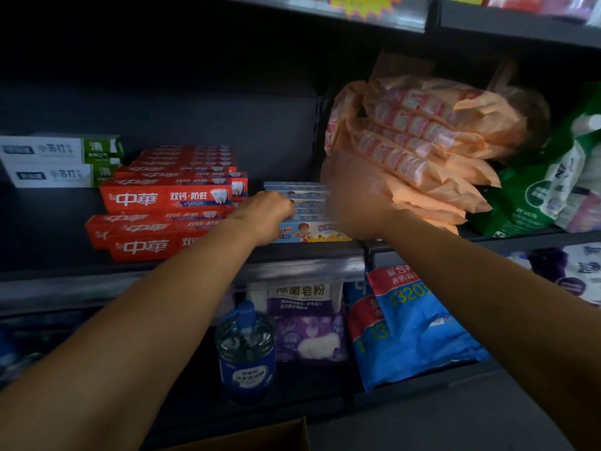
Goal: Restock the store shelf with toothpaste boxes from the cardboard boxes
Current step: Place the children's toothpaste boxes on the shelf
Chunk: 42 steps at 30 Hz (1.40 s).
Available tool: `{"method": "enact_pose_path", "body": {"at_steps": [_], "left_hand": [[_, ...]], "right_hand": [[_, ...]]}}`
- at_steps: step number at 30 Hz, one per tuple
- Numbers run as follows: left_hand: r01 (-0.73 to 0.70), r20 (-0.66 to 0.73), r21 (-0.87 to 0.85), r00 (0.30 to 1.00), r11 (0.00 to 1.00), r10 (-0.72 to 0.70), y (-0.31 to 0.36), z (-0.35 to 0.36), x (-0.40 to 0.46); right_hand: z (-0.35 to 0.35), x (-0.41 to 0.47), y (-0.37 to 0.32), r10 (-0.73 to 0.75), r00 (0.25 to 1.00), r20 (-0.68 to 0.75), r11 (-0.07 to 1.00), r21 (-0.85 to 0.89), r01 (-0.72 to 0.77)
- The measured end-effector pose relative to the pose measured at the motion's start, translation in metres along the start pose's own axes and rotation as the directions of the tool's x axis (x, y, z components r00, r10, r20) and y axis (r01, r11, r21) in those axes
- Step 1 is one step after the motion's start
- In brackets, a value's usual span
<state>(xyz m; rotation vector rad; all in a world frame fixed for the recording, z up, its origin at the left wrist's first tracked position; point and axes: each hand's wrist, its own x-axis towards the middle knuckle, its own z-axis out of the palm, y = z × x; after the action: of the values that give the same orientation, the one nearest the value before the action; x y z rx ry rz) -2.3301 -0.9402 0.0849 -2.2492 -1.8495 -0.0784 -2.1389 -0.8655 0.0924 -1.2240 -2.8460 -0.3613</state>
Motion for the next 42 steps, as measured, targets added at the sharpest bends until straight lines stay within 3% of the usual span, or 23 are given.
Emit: {"method": "enact_pose_path", "body": {"at_steps": [12, 19, 23, 30, 36, 42], "left_hand": [[-0.029, -0.041, -0.027, 0.999, 0.999, 0.028, 0.002, -0.004, -0.006], [-0.054, -0.059, -0.023, 0.997, 0.998, 0.052, 0.016, -0.023, -0.049], [-0.085, -0.038, -0.042, 0.996, 0.996, 0.083, 0.029, -0.02, -0.087], [-0.158, 0.124, -0.084, 0.978, 0.984, 0.168, 0.063, 0.039, -0.156], [-0.21, 0.33, -0.188, 0.907, 0.959, 0.263, 0.082, 0.129, -0.18], [-0.23, 0.425, -0.293, 0.838, 0.928, 0.342, 0.097, 0.212, -0.185]], "right_hand": [[-0.005, -0.01, -0.006, 0.005, 1.0, 0.004, 1.0, -0.017, -0.004], [-0.021, -0.05, -0.039, -0.041, 0.995, -0.093, 0.999, 0.002, 0.042], [-0.01, -0.083, -0.067, -0.071, 0.996, -0.054, 0.995, 0.063, 0.074], [0.04, -0.134, -0.113, -0.097, 0.993, 0.069, 0.988, 0.124, 0.088], [0.111, -0.152, -0.131, -0.144, 0.981, 0.127, 0.975, 0.186, 0.119], [0.186, -0.159, -0.139, -0.177, 0.952, 0.251, 0.955, 0.279, 0.104]]}}
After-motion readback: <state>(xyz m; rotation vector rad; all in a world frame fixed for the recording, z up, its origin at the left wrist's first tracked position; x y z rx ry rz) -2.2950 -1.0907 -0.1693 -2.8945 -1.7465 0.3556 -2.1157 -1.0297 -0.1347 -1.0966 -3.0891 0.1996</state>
